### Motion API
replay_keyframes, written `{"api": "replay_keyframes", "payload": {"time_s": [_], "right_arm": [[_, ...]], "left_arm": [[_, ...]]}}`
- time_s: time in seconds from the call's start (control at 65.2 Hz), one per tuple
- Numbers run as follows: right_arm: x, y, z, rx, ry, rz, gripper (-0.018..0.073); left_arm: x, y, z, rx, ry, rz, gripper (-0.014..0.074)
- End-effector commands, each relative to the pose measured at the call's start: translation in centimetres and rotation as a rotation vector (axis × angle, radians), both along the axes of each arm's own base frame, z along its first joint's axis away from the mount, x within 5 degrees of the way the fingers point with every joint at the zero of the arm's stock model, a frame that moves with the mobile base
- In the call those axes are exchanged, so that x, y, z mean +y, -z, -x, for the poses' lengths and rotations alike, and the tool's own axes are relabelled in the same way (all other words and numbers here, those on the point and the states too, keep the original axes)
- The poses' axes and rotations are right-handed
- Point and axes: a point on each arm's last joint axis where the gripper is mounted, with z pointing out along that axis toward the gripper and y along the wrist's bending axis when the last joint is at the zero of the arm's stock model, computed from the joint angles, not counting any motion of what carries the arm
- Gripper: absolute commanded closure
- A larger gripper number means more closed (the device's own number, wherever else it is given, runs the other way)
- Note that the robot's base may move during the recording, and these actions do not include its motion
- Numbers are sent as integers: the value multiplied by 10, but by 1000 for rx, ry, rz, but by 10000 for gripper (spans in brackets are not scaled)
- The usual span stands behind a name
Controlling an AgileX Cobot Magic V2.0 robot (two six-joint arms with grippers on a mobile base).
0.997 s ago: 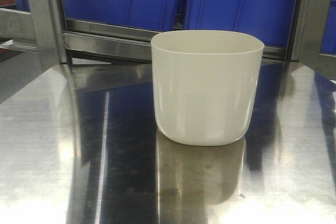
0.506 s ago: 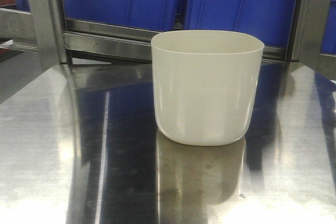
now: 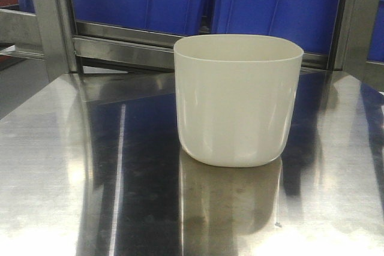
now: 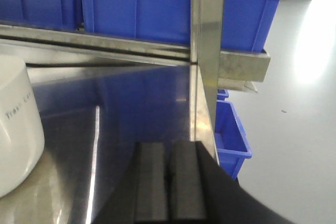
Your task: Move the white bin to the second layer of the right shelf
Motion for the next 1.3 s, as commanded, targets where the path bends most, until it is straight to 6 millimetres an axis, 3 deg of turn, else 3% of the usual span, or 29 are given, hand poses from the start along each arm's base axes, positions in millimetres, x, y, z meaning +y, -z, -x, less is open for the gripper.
{"api": "replay_keyframes", "payload": {"time_s": [0.0,0.107,0.23,0.353,0.521,0.706,0.828,0.89,0.966,1.074,1.288], "right_arm": [[-1,-35,-3,-58,7,59,504],[-1,-51,-16,31,-6,123,504],[0,-59,-38,40,-4,58,504],[0,-52,-51,110,-7,-10,504],[1,-41,-64,263,-18,28,504],[-4,-42,-81,354,32,27,496],[-5,-42,-96,410,61,-14,386],[1,-48,-106,425,37,-6,284],[10,-58,-116,429,-6,-10,223],[28,-76,-129,438,-82,-5,219],[65,-89,-155,609,-147,7,219]], "left_arm": [[0,4,-1,-64,5,10,512],[0,4,-1,-64,5,10,512],[0,4,-1,-64,5,10,512],[0,4,-1,-64,5,10,512],[0,4,-1,-64,5,10,512],[0,4,-1,-64,5,10,512],[0,4,-1,-64,5,10,512],[0,4,-1,-64,5,10,512],[0,4,-1,-64,5,10,512],[0,4,-1,-64,5,10,512],[0,4,-1,-64,5,10,512]]}}
